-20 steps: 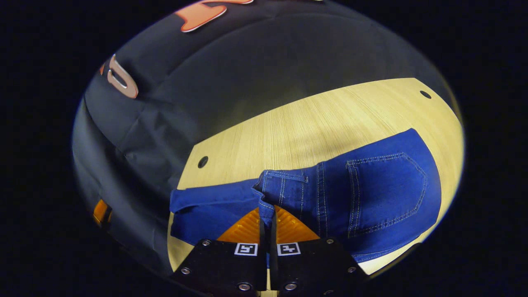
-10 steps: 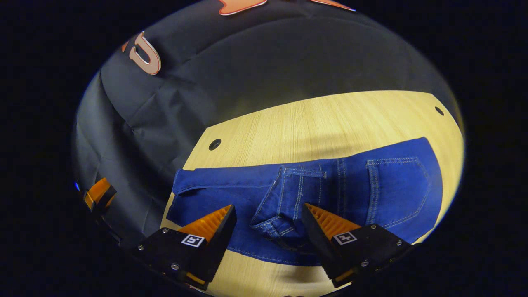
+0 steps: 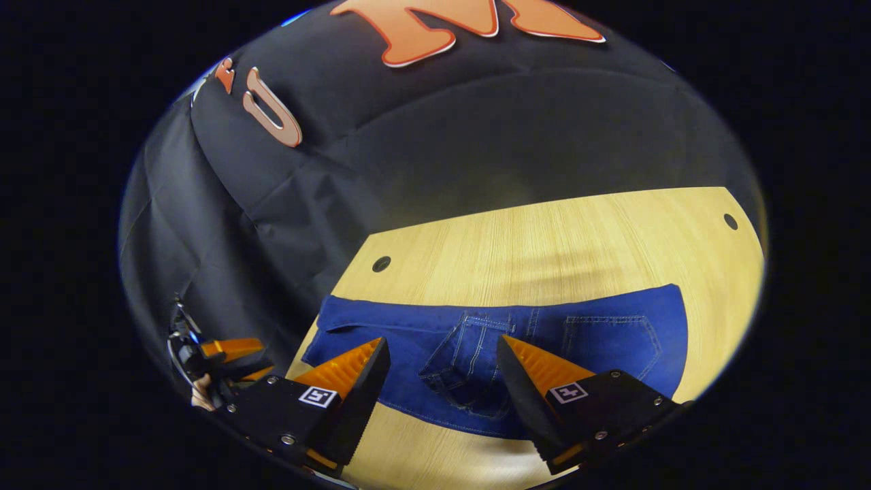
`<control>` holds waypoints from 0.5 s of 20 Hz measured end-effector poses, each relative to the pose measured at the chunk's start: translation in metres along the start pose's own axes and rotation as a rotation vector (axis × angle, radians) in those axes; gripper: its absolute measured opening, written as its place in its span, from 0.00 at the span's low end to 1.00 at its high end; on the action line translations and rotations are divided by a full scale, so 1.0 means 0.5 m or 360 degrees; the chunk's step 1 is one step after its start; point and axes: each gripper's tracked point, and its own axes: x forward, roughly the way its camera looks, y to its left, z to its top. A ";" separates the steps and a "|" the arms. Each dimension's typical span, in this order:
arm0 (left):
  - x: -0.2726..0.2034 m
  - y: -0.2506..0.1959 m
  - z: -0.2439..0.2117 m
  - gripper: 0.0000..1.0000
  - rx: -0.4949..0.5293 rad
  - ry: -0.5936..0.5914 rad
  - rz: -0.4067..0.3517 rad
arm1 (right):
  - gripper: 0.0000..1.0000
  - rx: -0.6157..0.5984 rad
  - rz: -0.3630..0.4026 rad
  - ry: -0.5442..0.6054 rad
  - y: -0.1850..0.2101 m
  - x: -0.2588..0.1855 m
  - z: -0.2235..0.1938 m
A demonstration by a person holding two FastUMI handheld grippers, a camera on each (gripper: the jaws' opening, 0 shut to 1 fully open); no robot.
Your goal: Grasp the waist and the cuffs of the jeans and fold them to make the two legs overlap; first hold the waist and fold one-third of the jeans toward the cuffs, then hold the cuffs and fold the remaining one-third in the same direction to finish folding.
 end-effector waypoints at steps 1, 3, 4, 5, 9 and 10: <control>0.014 0.024 -0.003 0.98 -0.0007 0.0024 0.0041 | 0.98 0.0034 0.0007 -0.0006 -0.011 -0.012 0.006; 0.044 0.050 0.004 0.98 -0.0023 0.0025 0.0095 | 0.98 0.0104 -0.0002 -0.0026 -0.040 -0.036 0.022; 0.070 0.062 0.002 0.98 -0.0020 0.0031 0.0121 | 0.98 0.0130 -0.0028 -0.0043 -0.062 -0.048 0.029; 0.099 0.062 0.001 0.98 -0.0017 0.0031 0.0140 | 0.98 0.0153 -0.0064 -0.0057 -0.088 -0.057 0.034; 0.146 0.070 -0.016 0.98 -0.0064 0.0062 0.0179 | 0.98 0.0262 -0.0165 -0.0081 -0.161 -0.081 0.041; 0.154 0.069 0.001 0.98 -0.0083 0.0012 0.0168 | 0.98 0.0289 -0.0171 -0.0078 -0.169 -0.084 0.041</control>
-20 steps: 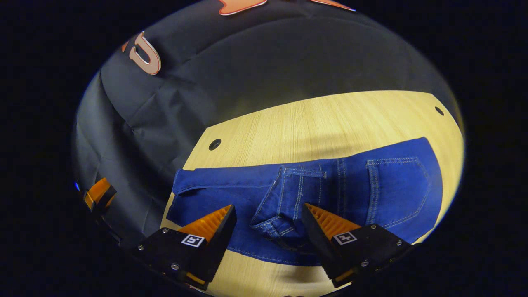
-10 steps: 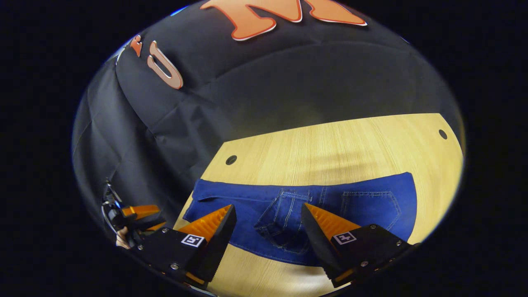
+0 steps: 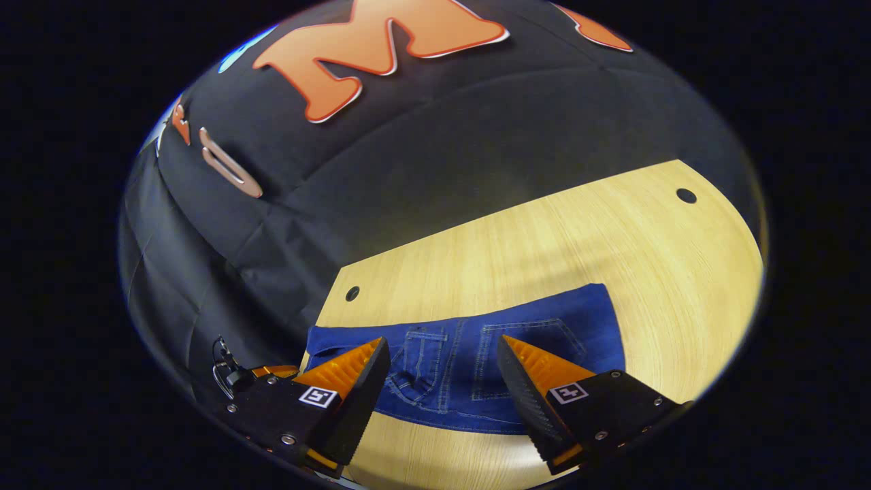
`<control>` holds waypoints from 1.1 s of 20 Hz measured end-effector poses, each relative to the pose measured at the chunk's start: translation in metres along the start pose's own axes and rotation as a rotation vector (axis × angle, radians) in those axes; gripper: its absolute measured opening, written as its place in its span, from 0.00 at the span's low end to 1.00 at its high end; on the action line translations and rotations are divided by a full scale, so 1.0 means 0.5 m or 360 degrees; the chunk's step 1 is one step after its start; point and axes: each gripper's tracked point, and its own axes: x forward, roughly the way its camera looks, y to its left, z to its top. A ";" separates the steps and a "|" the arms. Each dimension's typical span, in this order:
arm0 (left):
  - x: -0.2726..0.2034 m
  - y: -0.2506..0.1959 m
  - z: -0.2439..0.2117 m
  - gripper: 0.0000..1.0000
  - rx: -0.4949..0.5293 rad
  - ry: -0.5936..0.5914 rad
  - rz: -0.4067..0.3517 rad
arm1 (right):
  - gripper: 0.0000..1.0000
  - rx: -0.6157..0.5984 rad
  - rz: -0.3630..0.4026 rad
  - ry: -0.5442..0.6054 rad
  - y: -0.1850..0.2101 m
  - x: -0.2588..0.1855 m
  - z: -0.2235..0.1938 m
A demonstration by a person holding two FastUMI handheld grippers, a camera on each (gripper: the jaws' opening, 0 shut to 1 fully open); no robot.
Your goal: Grasp the waist and the cuffs of the jeans and fold them to make the two legs overlap; first hold the waist and fold one-third of the jeans toward the cuffs, then hold the cuffs and fold the remaining one-third in the same direction to finish folding.
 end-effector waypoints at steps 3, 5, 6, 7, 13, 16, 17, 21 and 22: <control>0.008 -0.010 0.005 0.97 -0.0098 -0.0029 -0.0061 | 0.98 0.0049 0.0007 0.0017 0.002 0.004 0.000; 0.015 -0.028 0.011 0.96 -0.0137 -0.0059 -0.0136 | 0.98 0.0073 0.0023 0.0035 0.005 0.008 -0.006; 0.022 -0.047 0.013 0.95 -0.0169 -0.0068 -0.0209 | 0.98 0.0083 0.0028 0.0045 0.007 0.010 -0.010; 0.032 -0.070 0.009 0.97 -0.0201 -0.0059 -0.0280 | 0.98 0.0085 0.0024 0.0053 0.005 0.012 -0.010; 0.169 -0.174 0.000 0.93 -0.0067 -0.0057 -0.0290 | 0.98 0.0086 -0.0056 0.0061 -0.032 0.005 -0.004; 0.202 -0.183 -0.010 0.15 -0.0213 0.0001 -0.0188 | 0.98 0.0144 -0.0087 0.0032 -0.050 -0.008 0.009; 0.199 -0.200 -0.005 0.08 -0.0218 -0.0036 -0.0215 | 0.98 0.0160 -0.0100 0.0027 -0.061 -0.012 0.009; 0.118 -0.294 0.042 0.04 0.0105 -0.0197 -0.0293 | 0.98 0.0174 -0.0132 0.0010 -0.088 -0.030 0.018; 0.094 -0.330 0.047 0.04 0.0183 -0.0221 -0.0339 | 0.98 0.0178 -0.0128 0.0001 -0.093 -0.033 0.024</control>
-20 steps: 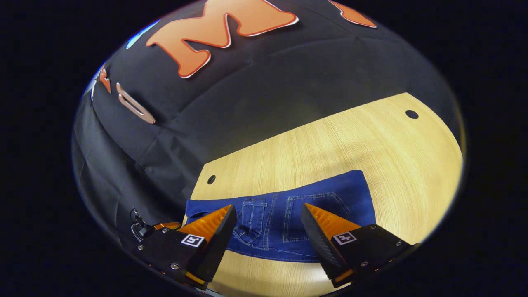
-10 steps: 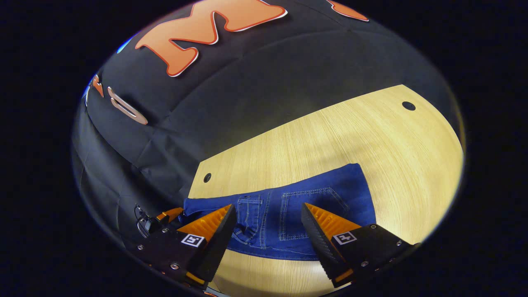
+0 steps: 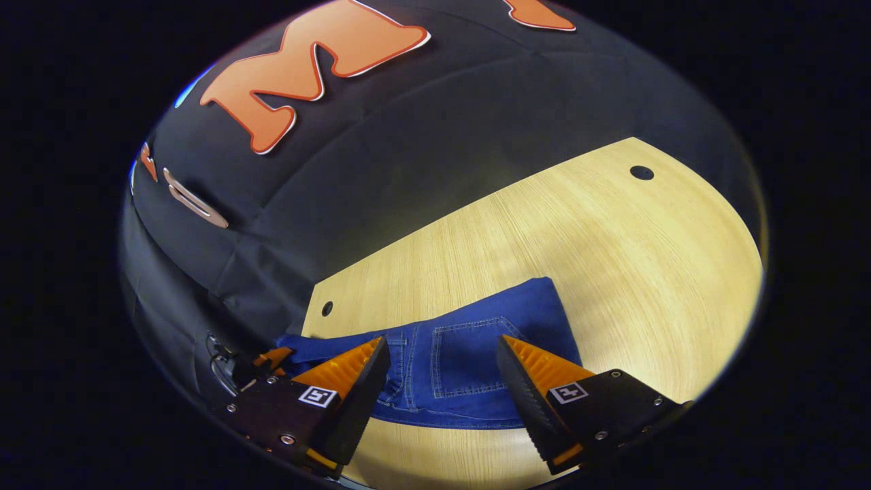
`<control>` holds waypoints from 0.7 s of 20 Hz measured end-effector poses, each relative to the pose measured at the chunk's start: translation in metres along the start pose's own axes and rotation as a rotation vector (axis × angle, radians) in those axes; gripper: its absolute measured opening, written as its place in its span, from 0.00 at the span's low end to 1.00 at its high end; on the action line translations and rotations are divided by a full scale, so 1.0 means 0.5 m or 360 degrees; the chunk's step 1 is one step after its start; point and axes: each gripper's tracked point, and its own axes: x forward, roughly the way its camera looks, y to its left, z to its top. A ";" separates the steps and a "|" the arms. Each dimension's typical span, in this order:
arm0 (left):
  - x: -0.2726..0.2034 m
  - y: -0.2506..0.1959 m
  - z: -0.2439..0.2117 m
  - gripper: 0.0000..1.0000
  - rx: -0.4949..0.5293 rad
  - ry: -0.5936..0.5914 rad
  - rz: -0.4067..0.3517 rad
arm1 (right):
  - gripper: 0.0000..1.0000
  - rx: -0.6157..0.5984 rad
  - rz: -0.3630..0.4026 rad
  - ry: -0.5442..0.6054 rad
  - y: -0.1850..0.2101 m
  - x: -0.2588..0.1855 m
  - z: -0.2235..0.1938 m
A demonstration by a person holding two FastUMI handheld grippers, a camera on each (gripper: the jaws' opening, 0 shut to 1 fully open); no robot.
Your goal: Grasp the waist and the cuffs of the jeans and fold them to make the two legs overlap; first hold the waist and fold one-third of the jeans toward the cuffs, then hold the cuffs and fold the remaining one-third in the same direction to finish folding.
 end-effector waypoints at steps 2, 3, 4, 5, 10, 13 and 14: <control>-0.025 -0.083 0.007 0.04 0.0107 -0.0037 -0.0102 | 0.97 0.0009 0.0013 -0.0028 -0.006 -0.008 0.016; -0.046 -0.130 0.015 0.04 0.0163 -0.0052 -0.0146 | 0.98 0.0017 0.0022 -0.0039 -0.009 -0.012 0.023; -0.064 -0.170 0.022 0.04 0.0229 -0.0068 -0.0183 | 0.98 0.0023 0.0036 -0.0053 -0.011 -0.018 0.031; -0.082 -0.217 0.020 0.04 0.0287 -0.0079 -0.0219 | 0.98 0.0027 0.0046 -0.0067 -0.015 -0.024 0.037; -0.183 -0.448 -0.039 0.03 0.0411 -0.0041 -0.0459 | 0.98 0.0072 0.0086 -0.0136 -0.057 -0.079 0.066; -0.208 -0.545 -0.115 0.04 0.0567 -0.0010 -0.0499 | 0.98 0.0116 0.0076 -0.0175 -0.114 -0.119 0.079; -0.218 -0.565 -0.137 0.04 0.0629 -0.0007 -0.0499 | 0.98 0.0137 0.0072 -0.0169 -0.136 -0.129 0.084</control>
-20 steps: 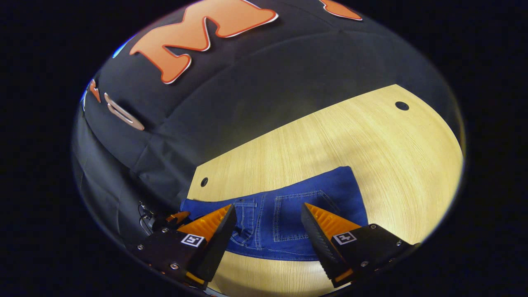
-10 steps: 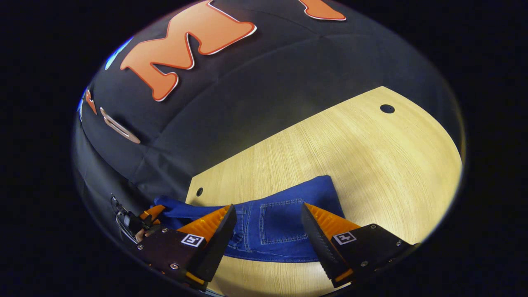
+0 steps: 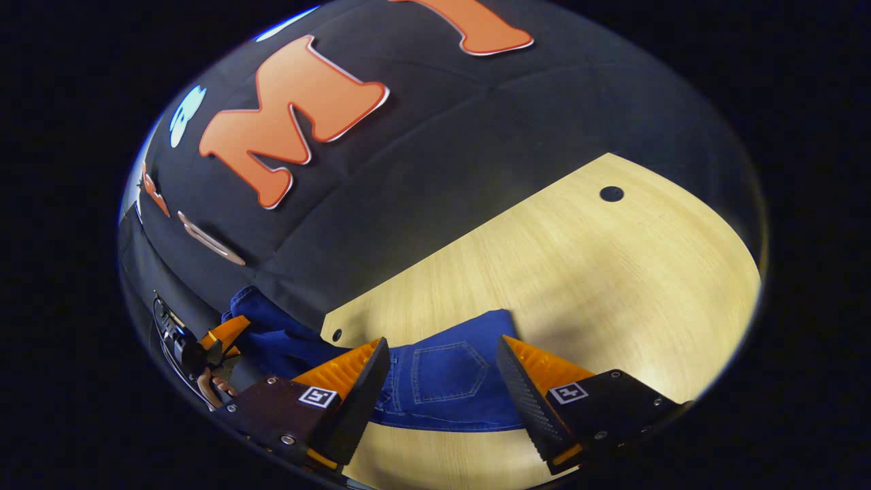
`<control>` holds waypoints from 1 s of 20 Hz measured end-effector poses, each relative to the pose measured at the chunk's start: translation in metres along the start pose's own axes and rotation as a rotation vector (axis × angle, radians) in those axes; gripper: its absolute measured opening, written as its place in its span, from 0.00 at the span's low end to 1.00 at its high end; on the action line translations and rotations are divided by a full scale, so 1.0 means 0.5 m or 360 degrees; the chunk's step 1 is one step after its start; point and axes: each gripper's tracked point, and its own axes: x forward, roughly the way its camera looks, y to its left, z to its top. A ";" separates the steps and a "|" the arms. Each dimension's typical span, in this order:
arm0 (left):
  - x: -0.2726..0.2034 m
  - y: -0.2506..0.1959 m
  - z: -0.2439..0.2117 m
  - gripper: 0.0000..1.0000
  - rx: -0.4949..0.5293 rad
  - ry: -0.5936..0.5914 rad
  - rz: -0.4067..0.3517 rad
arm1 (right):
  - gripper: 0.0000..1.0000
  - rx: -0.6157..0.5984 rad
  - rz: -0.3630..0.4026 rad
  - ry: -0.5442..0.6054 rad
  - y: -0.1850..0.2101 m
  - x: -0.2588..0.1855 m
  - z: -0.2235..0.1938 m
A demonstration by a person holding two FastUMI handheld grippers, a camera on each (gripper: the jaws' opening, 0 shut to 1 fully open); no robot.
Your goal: Grasp the waist and the cuffs of the jeans and fold them to make the two legs overlap; first hold the waist and fold one-third of the jeans toward the cuffs, then hold the cuffs and fold the remaining one-third in the same direction to finish folding.
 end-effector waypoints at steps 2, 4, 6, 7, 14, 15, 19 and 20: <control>0.020 -0.065 -0.030 0.03 0.0079 0.0032 -0.0016 | 0.97 0.0033 -0.0009 0.0006 -0.042 -0.025 0.015; 0.025 -0.121 -0.074 0.04 0.0104 0.0070 -0.0029 | 0.98 0.0040 -0.0037 -0.0038 -0.083 -0.031 0.044; 0.030 -0.181 -0.125 0.03 0.0129 0.0114 -0.0037 | 0.97 0.0026 -0.0042 -0.0016 -0.113 -0.038 0.052; 0.041 -0.207 -0.149 0.03 0.0157 0.0124 -0.0033 | 0.98 0.0022 -0.0031 -0.0004 -0.126 -0.041 0.055; 0.124 -0.308 -0.387 0.04 0.0358 0.0317 0.0036 | 0.98 -0.0015 0.0013 -0.0013 -0.198 -0.050 0.073; 0.137 -0.311 -0.424 0.04 0.0398 0.0348 0.0056 | 0.98 -0.0025 0.0016 -0.0012 -0.208 -0.053 0.075; 0.169 -0.314 -0.557 0.04 0.0572 0.0467 0.0167 | 0.97 -0.0016 0.0025 -0.0005 -0.241 -0.050 0.073; 0.170 -0.313 -0.586 0.06 0.0607 0.0495 0.0199 | 0.97 -0.0010 0.0029 -0.0002 -0.247 -0.050 0.071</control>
